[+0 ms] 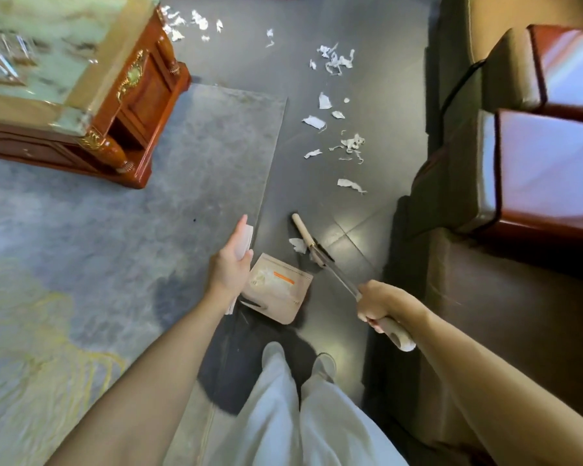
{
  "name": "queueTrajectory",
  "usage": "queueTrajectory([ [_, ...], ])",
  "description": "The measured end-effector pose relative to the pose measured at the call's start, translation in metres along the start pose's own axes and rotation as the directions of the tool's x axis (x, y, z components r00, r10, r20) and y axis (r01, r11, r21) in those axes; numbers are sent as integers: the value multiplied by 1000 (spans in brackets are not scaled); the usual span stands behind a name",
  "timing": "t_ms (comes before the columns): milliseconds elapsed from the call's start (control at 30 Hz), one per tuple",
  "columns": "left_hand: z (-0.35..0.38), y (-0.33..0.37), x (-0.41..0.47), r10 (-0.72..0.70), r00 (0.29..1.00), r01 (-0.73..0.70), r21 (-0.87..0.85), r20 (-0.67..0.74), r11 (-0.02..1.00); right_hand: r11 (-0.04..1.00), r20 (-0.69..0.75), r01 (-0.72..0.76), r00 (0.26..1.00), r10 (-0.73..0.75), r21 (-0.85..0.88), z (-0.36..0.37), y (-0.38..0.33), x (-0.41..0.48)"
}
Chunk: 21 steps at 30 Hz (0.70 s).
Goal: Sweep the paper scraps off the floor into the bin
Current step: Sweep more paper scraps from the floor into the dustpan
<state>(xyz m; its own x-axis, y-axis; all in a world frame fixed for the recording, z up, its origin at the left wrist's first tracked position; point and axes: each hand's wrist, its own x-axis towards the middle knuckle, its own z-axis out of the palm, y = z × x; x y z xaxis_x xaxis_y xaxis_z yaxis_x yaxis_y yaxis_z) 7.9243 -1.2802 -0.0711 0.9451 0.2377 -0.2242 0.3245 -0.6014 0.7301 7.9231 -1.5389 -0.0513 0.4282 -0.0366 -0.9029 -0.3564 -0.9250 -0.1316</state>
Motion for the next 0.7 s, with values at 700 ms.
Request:
queueTrajectory([
  [700, -1, 61, 133, 168, 982, -164, -58, 84, 985, 938, -85, 52, 996, -24, 343, -129, -21, 8],
])
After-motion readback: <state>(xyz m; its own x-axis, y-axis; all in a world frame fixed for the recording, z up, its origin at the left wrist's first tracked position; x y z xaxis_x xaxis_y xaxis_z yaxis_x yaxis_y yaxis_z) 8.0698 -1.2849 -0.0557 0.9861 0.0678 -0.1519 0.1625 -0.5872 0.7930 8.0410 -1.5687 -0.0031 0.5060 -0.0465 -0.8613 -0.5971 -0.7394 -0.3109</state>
